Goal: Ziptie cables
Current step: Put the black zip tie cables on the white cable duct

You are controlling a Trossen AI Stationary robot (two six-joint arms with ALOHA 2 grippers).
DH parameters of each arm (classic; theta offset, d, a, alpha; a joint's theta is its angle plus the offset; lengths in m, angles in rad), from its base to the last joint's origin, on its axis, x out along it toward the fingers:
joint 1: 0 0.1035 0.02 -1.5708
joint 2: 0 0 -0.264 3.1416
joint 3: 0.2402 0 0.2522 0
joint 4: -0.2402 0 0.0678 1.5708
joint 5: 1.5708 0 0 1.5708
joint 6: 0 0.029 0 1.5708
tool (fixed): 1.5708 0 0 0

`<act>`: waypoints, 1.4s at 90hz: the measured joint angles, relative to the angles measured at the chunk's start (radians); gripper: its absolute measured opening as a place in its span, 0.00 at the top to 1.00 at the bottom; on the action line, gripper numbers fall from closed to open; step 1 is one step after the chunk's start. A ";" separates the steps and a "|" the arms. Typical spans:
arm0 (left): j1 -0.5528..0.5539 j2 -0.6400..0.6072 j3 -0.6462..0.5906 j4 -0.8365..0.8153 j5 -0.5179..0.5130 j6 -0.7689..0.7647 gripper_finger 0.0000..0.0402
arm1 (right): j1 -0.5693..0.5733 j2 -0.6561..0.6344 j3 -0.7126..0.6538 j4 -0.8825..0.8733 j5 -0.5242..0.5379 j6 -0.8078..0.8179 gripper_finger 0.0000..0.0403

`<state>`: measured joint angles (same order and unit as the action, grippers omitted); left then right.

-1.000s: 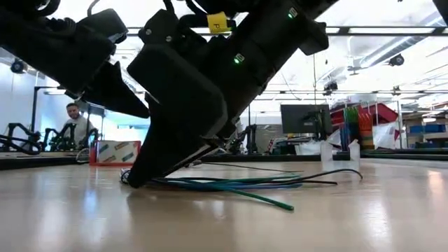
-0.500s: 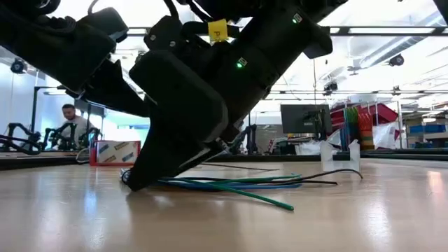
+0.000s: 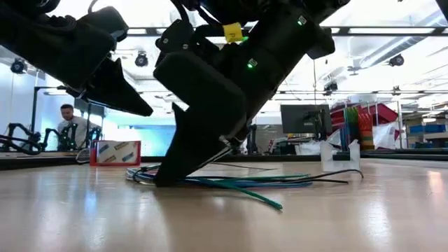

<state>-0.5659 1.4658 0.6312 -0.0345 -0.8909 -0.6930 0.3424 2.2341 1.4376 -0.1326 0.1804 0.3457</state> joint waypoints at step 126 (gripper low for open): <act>0.019 0.258 -0.011 0.402 0.403 0.380 0.58 | 0.021 -0.156 0.060 -0.284 0.021 -0.203 1.00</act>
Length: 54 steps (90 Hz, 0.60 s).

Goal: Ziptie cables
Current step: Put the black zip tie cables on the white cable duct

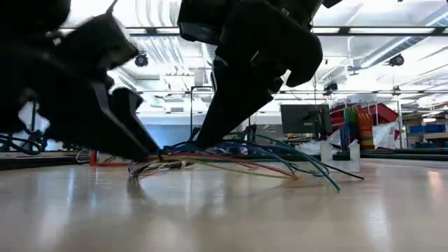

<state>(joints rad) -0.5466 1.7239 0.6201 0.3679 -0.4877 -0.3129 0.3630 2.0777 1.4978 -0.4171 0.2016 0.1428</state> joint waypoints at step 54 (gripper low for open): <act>0.026 0.079 0.000 0.107 -0.019 0.044 0.97 | -0.001 0.000 0.001 0.012 0.001 0.051 0.84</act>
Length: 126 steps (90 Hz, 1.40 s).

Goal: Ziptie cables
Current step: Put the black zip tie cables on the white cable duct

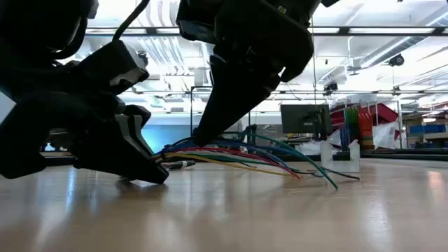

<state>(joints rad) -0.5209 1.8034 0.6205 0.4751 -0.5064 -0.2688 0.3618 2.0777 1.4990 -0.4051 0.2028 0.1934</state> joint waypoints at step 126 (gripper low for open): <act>-0.004 -0.090 0.000 -0.142 0.020 -0.054 1.00 | -0.015 0.042 -0.003 -0.166 0.077 -0.141 0.86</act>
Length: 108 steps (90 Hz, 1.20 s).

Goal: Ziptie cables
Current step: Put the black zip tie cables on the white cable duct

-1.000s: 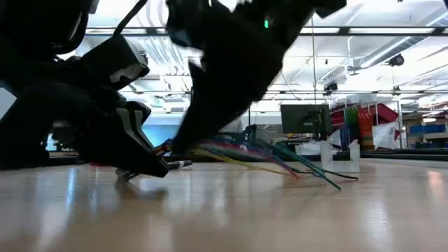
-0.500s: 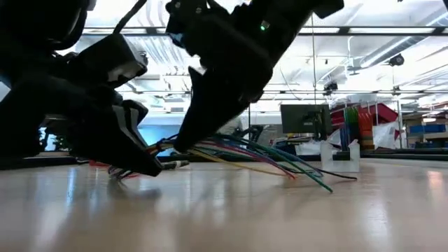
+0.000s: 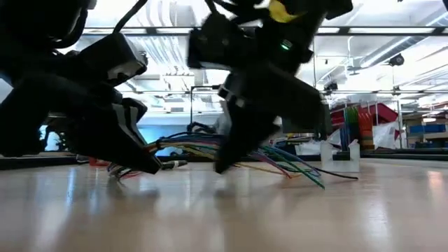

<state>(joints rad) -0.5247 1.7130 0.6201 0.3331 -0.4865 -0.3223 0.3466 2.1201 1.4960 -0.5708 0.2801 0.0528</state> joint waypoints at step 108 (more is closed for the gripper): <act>-0.053 -0.073 0.211 -0.405 -0.181 0.103 1.00 | -0.055 -0.084 0.000 -0.019 -0.442 -0.081 0.99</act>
<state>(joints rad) -0.5781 1.6402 0.8307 -0.0723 -0.6676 -0.2195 0.2915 2.0358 1.4956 -0.5895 -0.1616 -0.0277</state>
